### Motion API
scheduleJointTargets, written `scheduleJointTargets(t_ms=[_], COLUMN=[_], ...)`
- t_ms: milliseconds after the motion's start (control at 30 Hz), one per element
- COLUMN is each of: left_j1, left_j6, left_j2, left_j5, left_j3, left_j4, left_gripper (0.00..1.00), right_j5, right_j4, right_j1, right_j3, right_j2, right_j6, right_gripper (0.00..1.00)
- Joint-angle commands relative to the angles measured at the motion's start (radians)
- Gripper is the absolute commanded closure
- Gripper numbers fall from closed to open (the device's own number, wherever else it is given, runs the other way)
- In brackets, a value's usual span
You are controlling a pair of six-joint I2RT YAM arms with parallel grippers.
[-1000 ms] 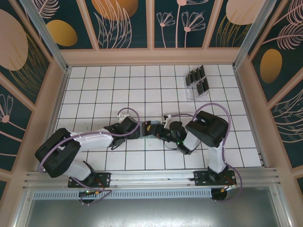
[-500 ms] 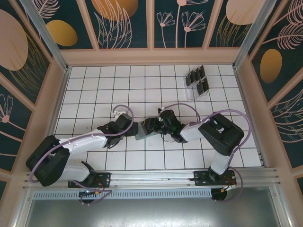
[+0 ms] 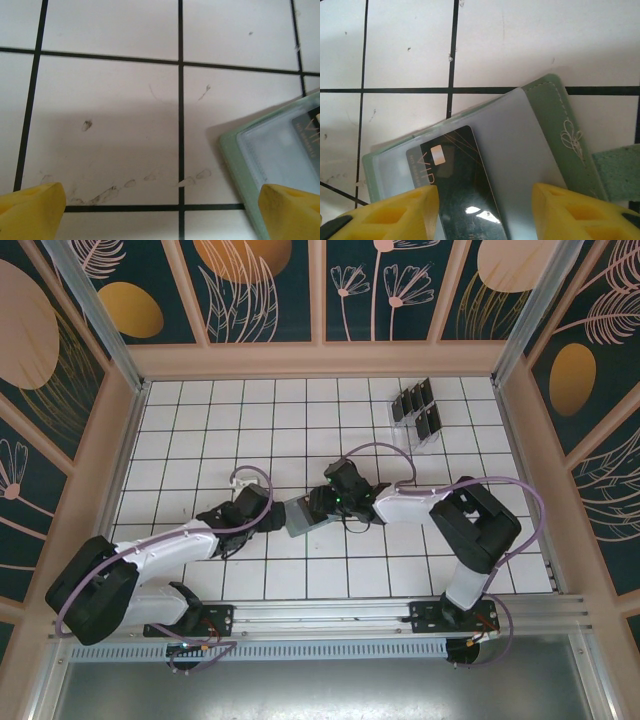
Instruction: Put the credit cards into the card holder
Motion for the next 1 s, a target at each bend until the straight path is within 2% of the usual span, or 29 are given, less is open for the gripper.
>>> scheduleJointTargets(t_ms=[0,567,967], left_j1=[0.005,0.005,0.005], left_j6=[0.004,-0.005,-0.002], left_j2=[-0.002,0.106,0.160], left_j5=[0.014,-0.011,-0.015], left_j3=[-0.021,-0.034,-0.008], left_j4=[-0.004,0.033,0.044], left_gripper=[0.02,0.02,0.02], right_j5=[0.033,-0.002,0.106], right_j4=[-0.056,-0.063,-0.193], right_j1=[0.008,0.051,0.151], right_j3=[0.040,0.110,0.171], right_j2=[0.015,0.114,0.112], right_j6=[-0.047,-0.059,-0.051], right_gripper=[0.48,0.50,0.49])
